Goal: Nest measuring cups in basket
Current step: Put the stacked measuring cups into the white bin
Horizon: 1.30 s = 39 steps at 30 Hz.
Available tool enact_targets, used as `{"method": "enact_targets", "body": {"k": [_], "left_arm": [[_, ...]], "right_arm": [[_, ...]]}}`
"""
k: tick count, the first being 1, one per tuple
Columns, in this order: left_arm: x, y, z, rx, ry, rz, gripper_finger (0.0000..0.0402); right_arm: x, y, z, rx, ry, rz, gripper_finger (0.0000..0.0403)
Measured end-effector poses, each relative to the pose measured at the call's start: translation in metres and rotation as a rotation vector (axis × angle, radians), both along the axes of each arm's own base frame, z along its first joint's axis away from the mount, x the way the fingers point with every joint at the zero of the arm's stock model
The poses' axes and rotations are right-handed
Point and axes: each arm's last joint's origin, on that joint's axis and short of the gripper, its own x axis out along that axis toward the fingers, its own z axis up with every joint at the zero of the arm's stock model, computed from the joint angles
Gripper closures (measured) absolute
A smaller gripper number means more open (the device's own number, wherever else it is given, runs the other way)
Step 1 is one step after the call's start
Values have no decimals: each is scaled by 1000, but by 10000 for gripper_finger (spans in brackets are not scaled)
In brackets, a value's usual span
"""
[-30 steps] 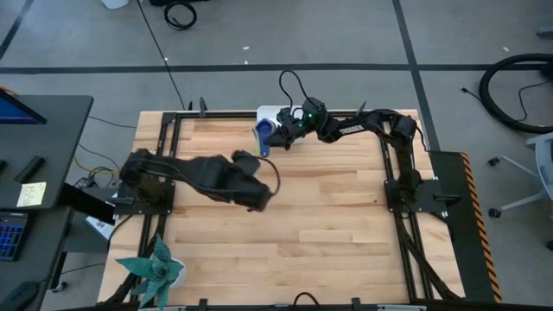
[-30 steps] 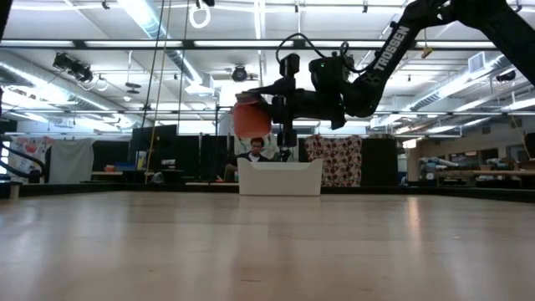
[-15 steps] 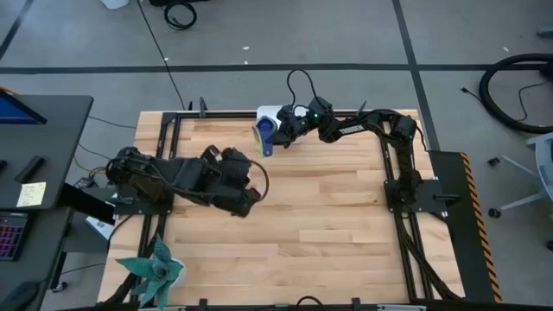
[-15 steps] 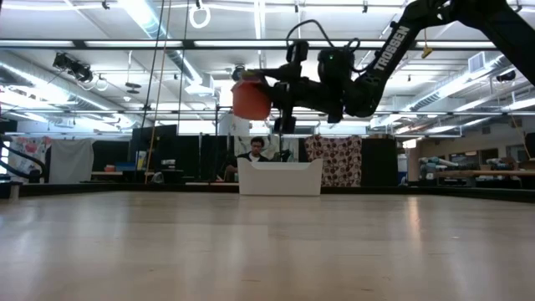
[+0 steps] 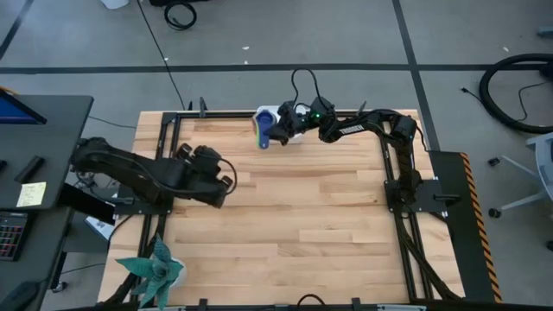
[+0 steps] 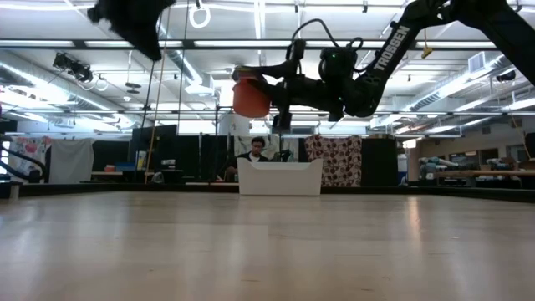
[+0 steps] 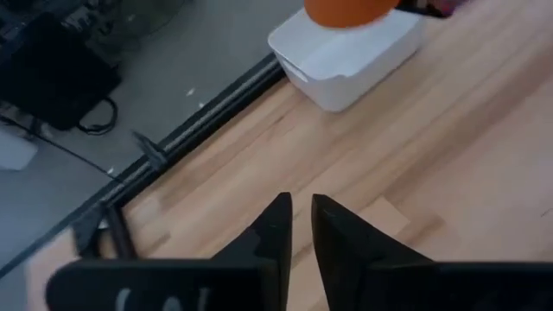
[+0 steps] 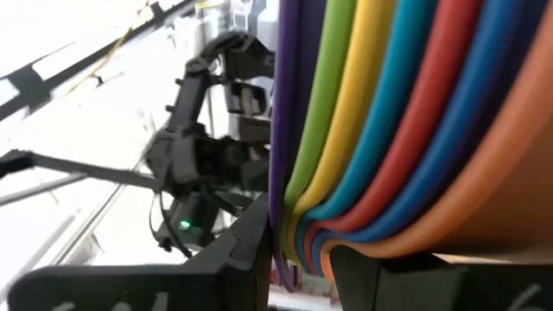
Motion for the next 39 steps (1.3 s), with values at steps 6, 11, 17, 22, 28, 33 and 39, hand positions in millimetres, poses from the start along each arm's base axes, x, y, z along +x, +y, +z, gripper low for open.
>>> {"method": "enact_targets", "body": {"k": [6,11,17,22,28,33,39], "left_arm": [[-16,18,-38,-71,-221,13,371],[-17,32,-58,-245,-449,-33,395],[-12,52,-61,-371,-719,-123,394],[-7,75,-61,-511,-916,-137,394],[-12,101,-62,-648,-1053,48,393],[-13,110,-59,-757,-1125,60,393],[-11,113,-50,-775,-1193,-32,393]], "right_arm": [[1,-1,0,32,-5,-60,308],[3,2,1,39,-11,-89,308],[5,4,0,22,-18,-96,308],[7,9,0,5,-22,-78,308],[10,15,0,-28,-30,-48,308],[11,17,0,-34,-30,-29,308],[10,17,0,-46,-31,-18,308]]}}
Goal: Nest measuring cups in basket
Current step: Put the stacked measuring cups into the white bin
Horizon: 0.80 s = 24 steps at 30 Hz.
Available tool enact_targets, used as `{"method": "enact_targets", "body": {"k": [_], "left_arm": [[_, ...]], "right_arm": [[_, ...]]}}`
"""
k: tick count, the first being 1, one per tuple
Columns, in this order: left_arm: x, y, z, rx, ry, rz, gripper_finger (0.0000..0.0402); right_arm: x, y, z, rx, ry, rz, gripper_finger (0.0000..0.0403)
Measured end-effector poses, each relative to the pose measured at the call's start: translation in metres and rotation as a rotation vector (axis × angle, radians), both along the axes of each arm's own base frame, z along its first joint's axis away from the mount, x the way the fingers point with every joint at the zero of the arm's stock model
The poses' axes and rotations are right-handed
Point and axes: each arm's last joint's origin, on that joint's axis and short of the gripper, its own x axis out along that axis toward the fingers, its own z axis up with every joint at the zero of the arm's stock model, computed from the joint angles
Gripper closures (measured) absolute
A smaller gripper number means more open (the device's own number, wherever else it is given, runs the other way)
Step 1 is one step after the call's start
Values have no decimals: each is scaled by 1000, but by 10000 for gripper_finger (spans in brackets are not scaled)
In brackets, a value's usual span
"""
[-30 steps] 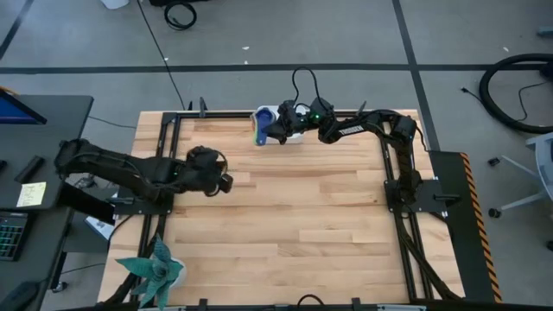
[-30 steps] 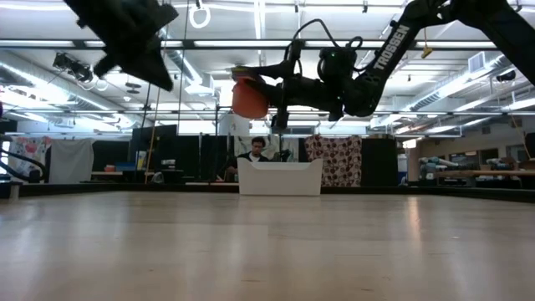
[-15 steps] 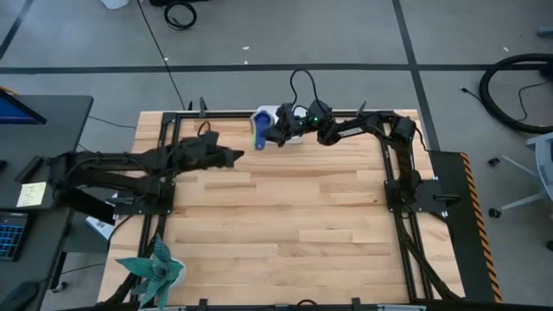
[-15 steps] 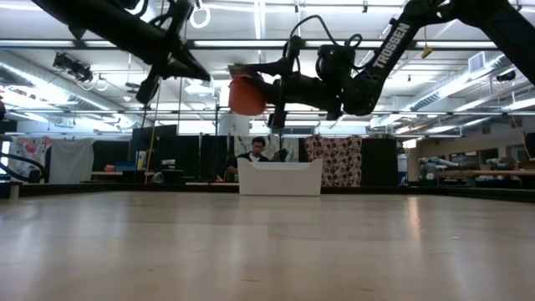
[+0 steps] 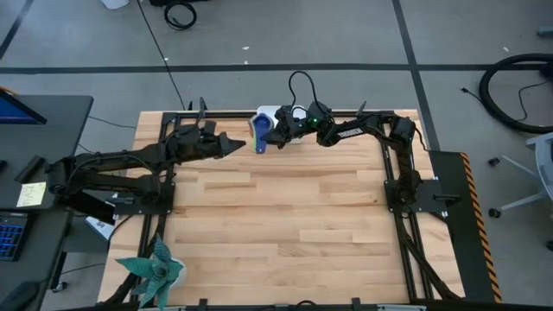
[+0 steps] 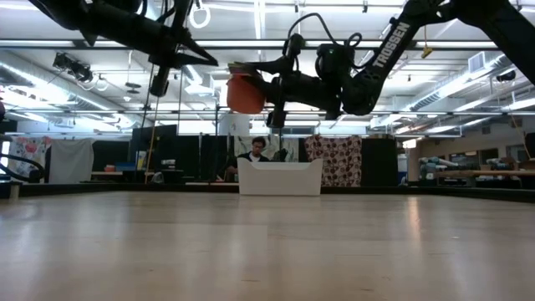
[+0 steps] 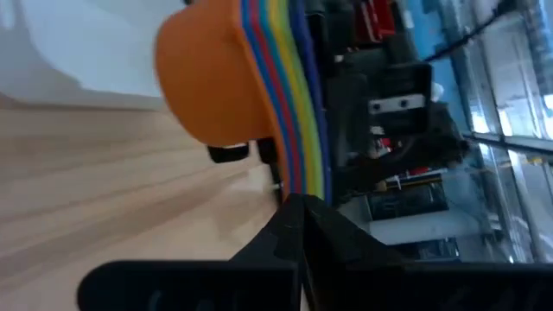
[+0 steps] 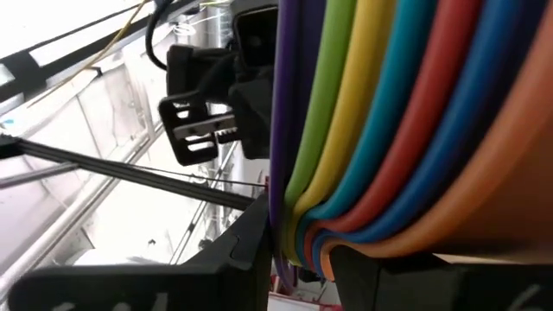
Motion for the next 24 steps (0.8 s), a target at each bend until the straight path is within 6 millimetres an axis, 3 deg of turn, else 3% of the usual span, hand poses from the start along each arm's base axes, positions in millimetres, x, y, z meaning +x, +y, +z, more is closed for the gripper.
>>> {"method": "enact_targets", "body": {"k": [12,18,24], "left_arm": [[0,2,5,95,-22,-9,392],[0,2,5,224,23,-30,392],[0,4,5,245,28,-55,359]], "right_arm": [[-4,-10,-3,4,24,-27,308],[-5,-12,-4,6,36,-27,308],[-5,-12,-5,7,39,-27,308]]}}
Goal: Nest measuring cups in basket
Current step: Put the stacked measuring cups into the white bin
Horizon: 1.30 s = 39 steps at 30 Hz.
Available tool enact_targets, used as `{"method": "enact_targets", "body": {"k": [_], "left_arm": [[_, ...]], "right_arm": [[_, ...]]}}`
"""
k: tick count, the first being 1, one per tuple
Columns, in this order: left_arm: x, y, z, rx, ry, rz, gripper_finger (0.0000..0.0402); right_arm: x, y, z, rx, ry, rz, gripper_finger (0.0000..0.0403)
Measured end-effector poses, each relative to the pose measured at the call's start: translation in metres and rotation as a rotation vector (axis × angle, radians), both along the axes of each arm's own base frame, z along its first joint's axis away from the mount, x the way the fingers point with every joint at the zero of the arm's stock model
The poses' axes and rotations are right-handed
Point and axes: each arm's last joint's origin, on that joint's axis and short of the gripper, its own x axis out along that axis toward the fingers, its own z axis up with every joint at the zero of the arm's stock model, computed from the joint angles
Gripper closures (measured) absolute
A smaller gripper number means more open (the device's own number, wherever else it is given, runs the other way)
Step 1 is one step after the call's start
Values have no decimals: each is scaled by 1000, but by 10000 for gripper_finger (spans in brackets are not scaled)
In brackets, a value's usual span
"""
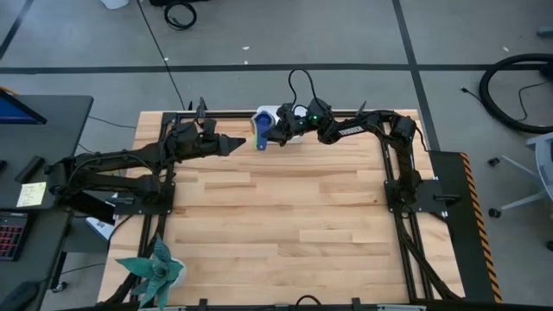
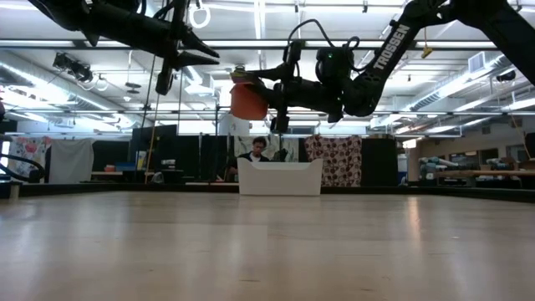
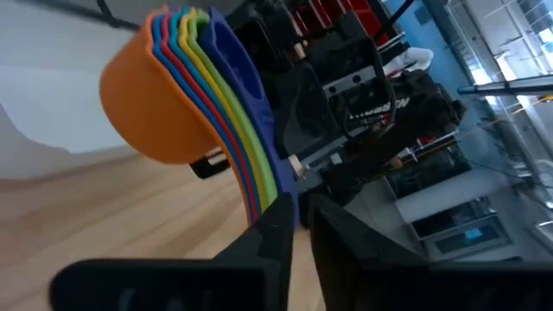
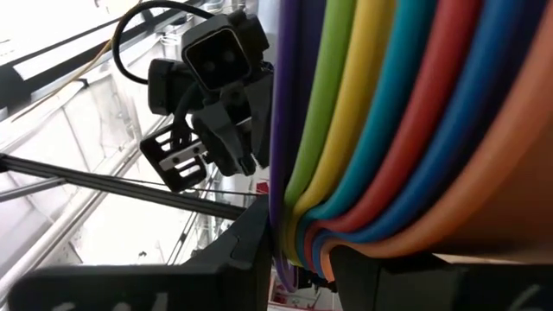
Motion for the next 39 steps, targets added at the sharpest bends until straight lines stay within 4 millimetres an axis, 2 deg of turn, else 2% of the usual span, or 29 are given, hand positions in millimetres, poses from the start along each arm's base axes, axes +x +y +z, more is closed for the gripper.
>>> {"method": "enact_targets", "body": {"k": [6,13,21,33,39], "left_arm": [[3,2,-3,16,21,22,309],[16,12,-26,-108,91,62,269],[27,17,-27,-149,3,-39,267],[27,16,-25,-156,-14,-91,267],[25,16,-28,-129,31,-173,267]], "right_arm": [[0,0,-1,-9,2,-3,308],[0,0,-1,-10,1,-12,308],[0,0,0,-17,-1,9,308],[0,1,1,-26,-6,18,308],[0,2,-1,-20,6,26,308]]}}
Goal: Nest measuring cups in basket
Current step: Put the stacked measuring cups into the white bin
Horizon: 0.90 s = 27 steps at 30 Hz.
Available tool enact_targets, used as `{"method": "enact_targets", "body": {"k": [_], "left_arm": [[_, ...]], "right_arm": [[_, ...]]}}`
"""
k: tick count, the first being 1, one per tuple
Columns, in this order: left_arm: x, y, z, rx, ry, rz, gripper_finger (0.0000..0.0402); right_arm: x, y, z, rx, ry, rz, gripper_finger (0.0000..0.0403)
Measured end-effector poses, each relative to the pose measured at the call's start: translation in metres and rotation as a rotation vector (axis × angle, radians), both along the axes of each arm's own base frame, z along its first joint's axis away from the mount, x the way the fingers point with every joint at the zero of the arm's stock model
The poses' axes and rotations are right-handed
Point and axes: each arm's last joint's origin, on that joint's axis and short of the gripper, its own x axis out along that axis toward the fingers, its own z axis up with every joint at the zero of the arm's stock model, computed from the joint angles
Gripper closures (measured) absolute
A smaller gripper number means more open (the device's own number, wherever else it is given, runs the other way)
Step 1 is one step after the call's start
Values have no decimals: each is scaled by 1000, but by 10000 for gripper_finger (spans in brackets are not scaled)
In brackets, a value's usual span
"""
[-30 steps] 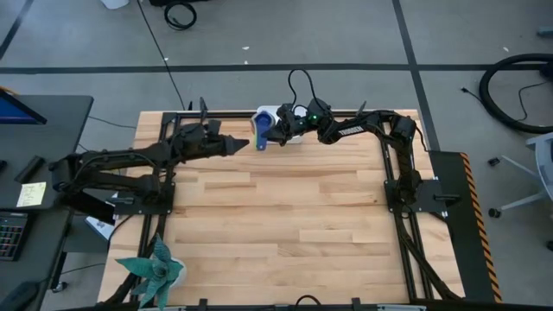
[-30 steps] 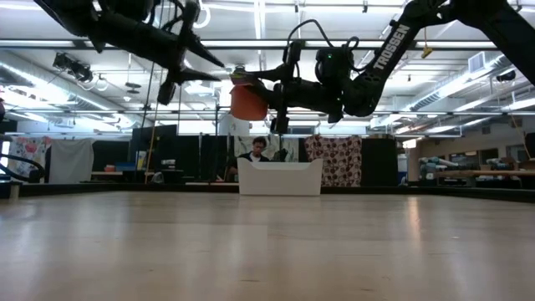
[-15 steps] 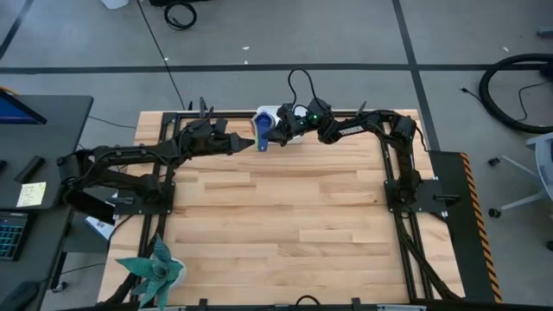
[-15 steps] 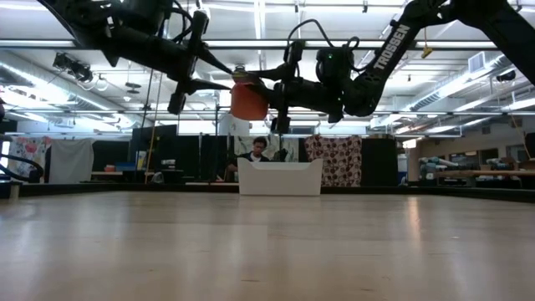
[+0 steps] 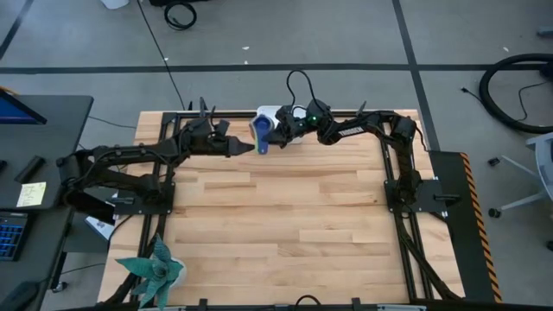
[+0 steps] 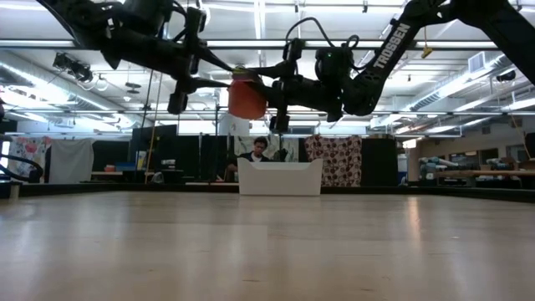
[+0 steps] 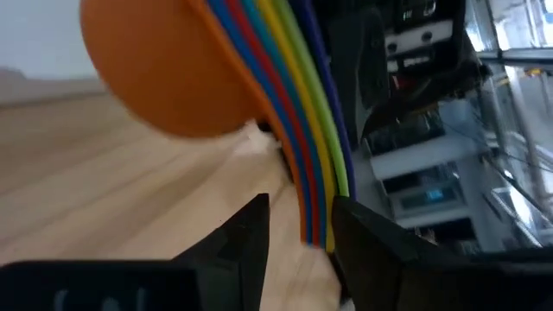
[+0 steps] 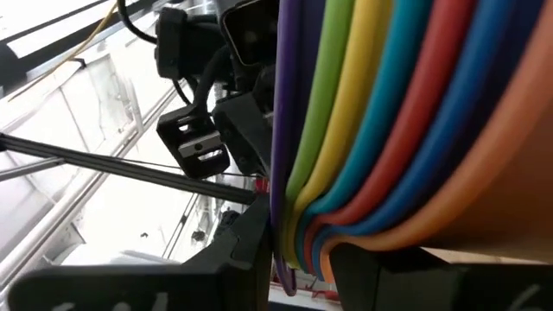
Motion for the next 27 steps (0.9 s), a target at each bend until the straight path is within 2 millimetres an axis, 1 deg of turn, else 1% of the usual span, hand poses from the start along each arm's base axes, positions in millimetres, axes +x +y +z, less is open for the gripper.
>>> {"method": "enact_targets", "body": {"k": [3,6,8,12,16,22,27], "left_arm": [[-3,3,-2,-33,16,-48,267],[-7,9,-7,-5,62,-126,267],[-11,13,-9,-23,74,-171,267],[-15,20,-8,-49,60,-193,267],[-19,25,-2,-35,6,-228,267],[-18,28,11,1,-114,-239,267],[-18,28,14,14,-136,-238,267]], "right_arm": [[0,-1,0,2,-2,-13,308],[0,-1,-1,11,2,-34,308],[0,-2,-1,11,2,-37,308],[0,-2,-1,8,0,-29,308],[0,-1,-1,5,0,-19,308],[0,-1,0,3,-2,-19,308],[0,-1,0,3,-2,-17,308]]}}
